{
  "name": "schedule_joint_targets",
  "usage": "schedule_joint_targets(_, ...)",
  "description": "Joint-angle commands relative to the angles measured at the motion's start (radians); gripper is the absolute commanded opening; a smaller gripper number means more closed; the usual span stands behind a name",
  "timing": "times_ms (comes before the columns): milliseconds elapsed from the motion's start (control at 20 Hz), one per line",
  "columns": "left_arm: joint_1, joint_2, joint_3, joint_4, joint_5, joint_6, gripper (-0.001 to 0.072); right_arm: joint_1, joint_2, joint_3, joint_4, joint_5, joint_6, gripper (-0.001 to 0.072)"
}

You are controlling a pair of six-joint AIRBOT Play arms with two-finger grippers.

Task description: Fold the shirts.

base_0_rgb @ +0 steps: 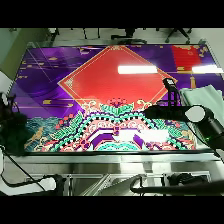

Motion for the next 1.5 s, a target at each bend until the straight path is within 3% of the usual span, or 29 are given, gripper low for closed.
schedule_joint_targets(0, -0.237, 0.154, 0.203, -0.223, -0.044, 0.021, 0.0029, 0.001, 0.000, 0.000, 0.000, 0.000, 0.000, 0.0015)
schedule_joint_targets(150, -0.448, 0.259, 0.294, -0.504, 0.021, 0.021, 0.0029, 0.001, 0.000, 0.000, 0.000, 0.000, 0.000, 0.0015)
schedule_joint_targets(250, -0.573, 0.280, 0.298, -0.595, 0.069, 0.021, 0.0029, 0.001, 0.000, 0.000, 0.000, 0.000, 0.000, 0.0015)
schedule_joint_targets(500, -0.801, 0.176, 0.200, -0.602, 0.198, -0.024, 0.0030, 0.001, 0.000, 0.000, 0.000, 0.000, 0.000, 0.0016)
schedule_joint_targets(700, -0.880, 0.008, 0.145, -0.603, 0.312, -0.074, 0.0038, -0.002, -0.001, 0.000, 0.000, 0.000, 0.001, 0.0025)
schedule_joint_targets(750, -0.882, -0.028, 0.160, -0.603, 0.291, -0.074, 0.0133, -0.002, -0.001, 0.000, 0.000, 0.000, 0.001, 0.0051)
schedule_joint_targets(800, -0.875, -0.060, 0.199, -0.602, 0.231, -0.074, 0.0485, -0.003, -0.001, 0.000, 0.000, 0.000, 0.001, 0.0218)
schedule_joint_targets(850, -0.861, -0.079, 0.251, -0.602, 0.158, -0.074, 0.0659, -0.004, -0.001, 0.005, -0.002, 0.000, 0.002, 0.0337)
schedule_joint_targets(950, -0.808, -0.092, 0.371, -0.601, 0.001, -0.073, 0.0660, -0.004, -0.002, 0.024, -0.003, 0.002, 0.031, 0.0342)
schedule_joint_targets(1050, -0.755, -0.066, 0.411, -0.605, -0.106, -0.073, 0.0660, -0.003, -0.004, 0.031, 0.004, 0.029, 0.042, 0.0526)
schedule_joint_targets(1150, -0.721, -0.001, 0.315, -0.648, -0.154, -0.072, 0.0659, -0.003, -0.027, 0.030, -0.009, 0.071, 0.042, 0.0513)
schedule_joint_targets(1300, -0.715, 0.122, 0.007, -0.661, -0.097, -0.071, 0.0660, -0.003, -0.103, 0.029, -0.015, 0.080, 0.041, 0.0514)
schedule_joint_targets(1450, -0.715, 0.227, -0.314, -0.688, 0.145, -0.072, 0.0660, -0.003, -0.194, 0.030, -0.006, 0.045, 0.022, 0.0514)
